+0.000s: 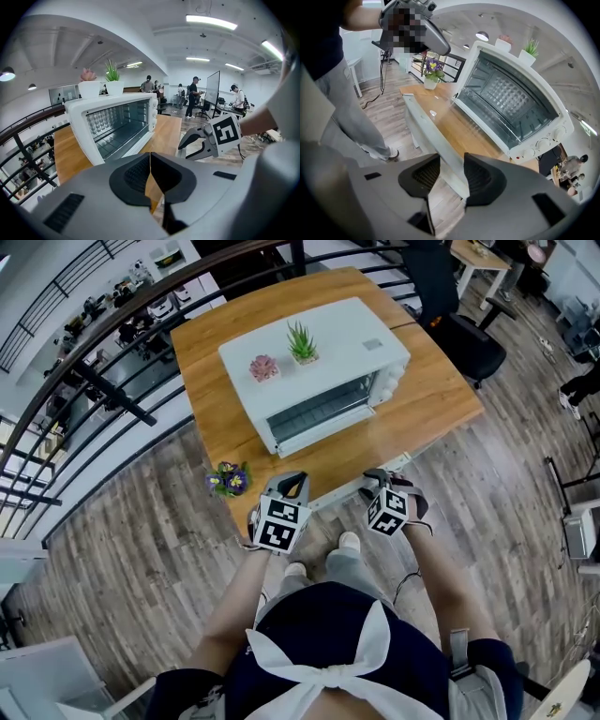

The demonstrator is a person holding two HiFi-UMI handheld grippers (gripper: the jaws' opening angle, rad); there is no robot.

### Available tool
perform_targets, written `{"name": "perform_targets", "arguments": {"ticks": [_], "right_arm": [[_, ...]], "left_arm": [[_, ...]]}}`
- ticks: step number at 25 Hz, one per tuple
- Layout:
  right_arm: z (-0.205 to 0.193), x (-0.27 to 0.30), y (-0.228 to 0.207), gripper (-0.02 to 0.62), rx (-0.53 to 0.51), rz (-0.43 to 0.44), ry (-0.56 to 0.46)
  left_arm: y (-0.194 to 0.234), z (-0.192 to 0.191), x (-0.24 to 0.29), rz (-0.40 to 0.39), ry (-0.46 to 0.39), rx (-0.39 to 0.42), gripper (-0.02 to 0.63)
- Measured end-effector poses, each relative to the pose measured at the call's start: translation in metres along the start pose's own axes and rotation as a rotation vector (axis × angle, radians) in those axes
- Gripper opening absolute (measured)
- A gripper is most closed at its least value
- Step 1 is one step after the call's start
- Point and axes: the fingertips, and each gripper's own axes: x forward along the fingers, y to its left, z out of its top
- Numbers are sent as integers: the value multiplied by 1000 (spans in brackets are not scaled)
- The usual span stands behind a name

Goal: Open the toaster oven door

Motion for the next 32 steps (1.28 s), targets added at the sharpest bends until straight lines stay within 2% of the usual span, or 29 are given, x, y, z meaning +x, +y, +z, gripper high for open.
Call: {"name": "perform_targets", "arguments": {"ticks": [26, 32], "right_arm": [[-28, 39, 25, 170, -74, 106, 51], [-35, 50, 30, 172, -79, 118, 73]], "left_arm": [[12, -12, 2, 59, 53, -84, 25], [19, -14, 0, 80, 65, -79, 25]]}}
